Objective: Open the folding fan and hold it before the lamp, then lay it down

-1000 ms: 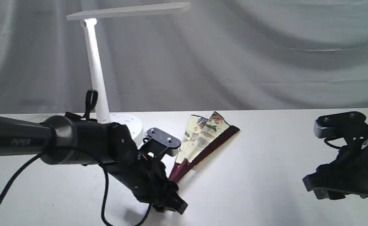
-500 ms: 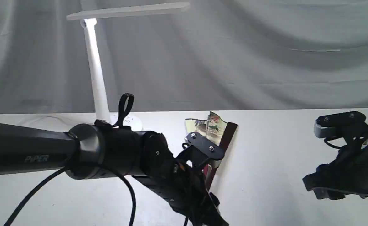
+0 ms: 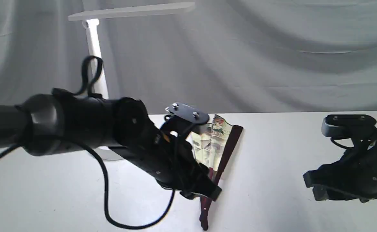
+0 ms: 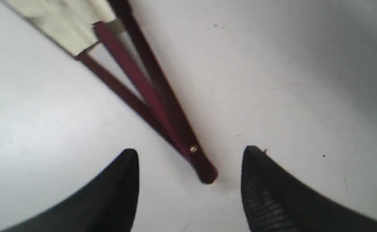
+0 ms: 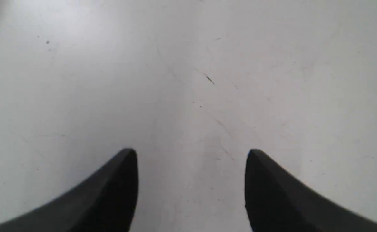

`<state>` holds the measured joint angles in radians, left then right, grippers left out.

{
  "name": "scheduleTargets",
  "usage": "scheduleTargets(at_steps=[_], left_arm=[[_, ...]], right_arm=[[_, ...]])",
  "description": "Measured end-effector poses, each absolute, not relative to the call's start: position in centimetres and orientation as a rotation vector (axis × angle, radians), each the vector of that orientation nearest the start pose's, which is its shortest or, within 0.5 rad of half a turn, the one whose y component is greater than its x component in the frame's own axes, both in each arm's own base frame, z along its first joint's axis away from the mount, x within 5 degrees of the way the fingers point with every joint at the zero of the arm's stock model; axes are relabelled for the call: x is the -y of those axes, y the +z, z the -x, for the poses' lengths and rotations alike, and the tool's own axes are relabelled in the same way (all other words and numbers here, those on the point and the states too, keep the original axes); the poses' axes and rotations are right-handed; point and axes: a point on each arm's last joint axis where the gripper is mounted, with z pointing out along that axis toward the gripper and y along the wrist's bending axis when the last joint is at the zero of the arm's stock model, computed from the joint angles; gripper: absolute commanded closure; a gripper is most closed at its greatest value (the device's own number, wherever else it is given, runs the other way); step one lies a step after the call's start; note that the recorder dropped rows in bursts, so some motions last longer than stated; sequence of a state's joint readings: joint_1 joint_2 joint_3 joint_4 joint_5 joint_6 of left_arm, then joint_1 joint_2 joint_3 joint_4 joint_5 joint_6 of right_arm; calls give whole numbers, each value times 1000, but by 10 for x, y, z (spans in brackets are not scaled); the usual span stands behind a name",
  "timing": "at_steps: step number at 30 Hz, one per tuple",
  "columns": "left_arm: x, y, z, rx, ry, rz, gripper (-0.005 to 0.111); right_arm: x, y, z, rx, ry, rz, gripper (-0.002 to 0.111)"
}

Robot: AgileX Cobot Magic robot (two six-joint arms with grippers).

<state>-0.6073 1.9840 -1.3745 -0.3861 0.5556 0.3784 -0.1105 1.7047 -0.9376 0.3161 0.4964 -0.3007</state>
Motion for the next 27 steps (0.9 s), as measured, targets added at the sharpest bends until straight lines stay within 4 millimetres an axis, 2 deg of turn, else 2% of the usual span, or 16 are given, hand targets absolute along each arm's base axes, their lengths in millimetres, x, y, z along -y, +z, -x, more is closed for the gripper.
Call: scheduleTargets(at_steps=[7, 14, 19, 27], left_arm=[[199, 199, -352, -2677, -438, -698, 59], [157, 197, -361, -2798, -191, -605, 59], [145, 196, -365, -2792, -39, -617, 59], [145, 197, -366, -2777, -19, -615, 59]], right_arm=[[12, 178, -323, -2671, 348, -162, 57], [2, 181, -327, -2609, 512, -206, 57], [-2, 167, -334, -2593, 610, -237, 57], [-8, 144, -349, -2510, 755, -309, 57]])
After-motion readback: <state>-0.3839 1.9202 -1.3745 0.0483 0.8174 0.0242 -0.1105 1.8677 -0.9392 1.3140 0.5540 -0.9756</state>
